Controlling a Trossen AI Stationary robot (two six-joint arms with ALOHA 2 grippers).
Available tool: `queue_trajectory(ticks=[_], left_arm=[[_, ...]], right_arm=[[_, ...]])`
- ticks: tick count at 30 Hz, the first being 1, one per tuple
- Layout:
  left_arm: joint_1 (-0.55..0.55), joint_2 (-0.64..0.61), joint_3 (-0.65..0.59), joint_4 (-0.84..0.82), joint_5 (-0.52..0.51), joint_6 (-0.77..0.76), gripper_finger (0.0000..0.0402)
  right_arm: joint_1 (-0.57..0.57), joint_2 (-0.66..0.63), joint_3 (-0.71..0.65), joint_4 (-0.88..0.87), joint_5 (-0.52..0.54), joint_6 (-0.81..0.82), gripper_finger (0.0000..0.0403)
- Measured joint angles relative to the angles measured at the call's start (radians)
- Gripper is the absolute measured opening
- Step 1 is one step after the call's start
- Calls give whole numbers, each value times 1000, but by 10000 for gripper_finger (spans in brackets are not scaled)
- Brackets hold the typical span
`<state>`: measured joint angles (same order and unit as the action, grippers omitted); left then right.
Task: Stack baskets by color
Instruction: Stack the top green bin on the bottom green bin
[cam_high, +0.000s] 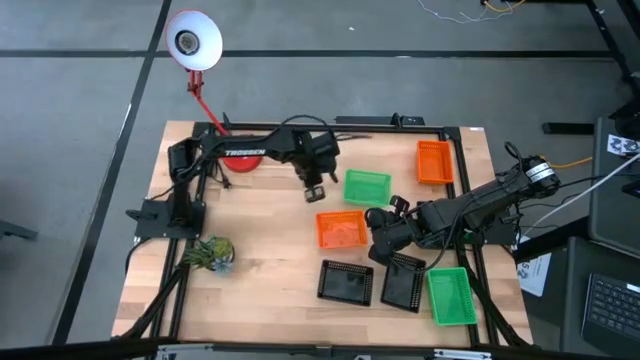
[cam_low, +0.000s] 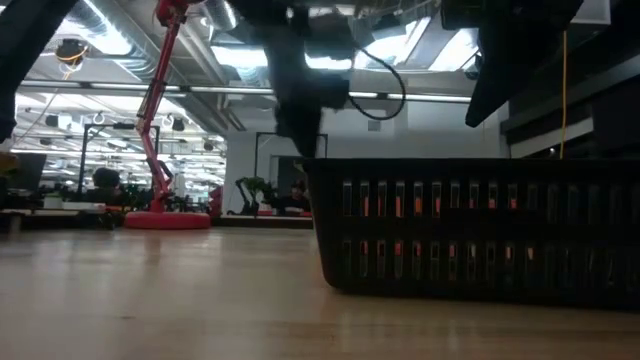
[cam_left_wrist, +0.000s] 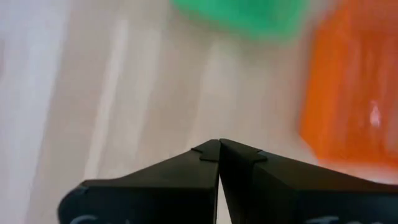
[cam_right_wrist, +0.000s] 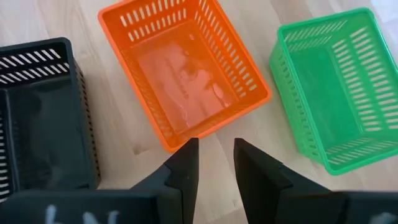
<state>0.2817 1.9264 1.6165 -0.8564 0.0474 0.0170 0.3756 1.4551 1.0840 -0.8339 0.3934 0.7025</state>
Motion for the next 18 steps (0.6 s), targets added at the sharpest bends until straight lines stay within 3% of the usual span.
queue_trajectory(ticks=[5,9,13,18], left_arm=[[-67,-126,14,-230,-9,38,0],[-126,-301,-85,-259,-64,10,0],[-186,-537,-291,-145,-123,-57,0],[-215,-873,-709,221,-167,-92,0]], right_arm=[[2,0,0,-6,-2,1,100],[2,0,0,-5,-2,1,100],[2,0,0,-1,2,1,100],[2,0,0,-1,5,-3,100]])
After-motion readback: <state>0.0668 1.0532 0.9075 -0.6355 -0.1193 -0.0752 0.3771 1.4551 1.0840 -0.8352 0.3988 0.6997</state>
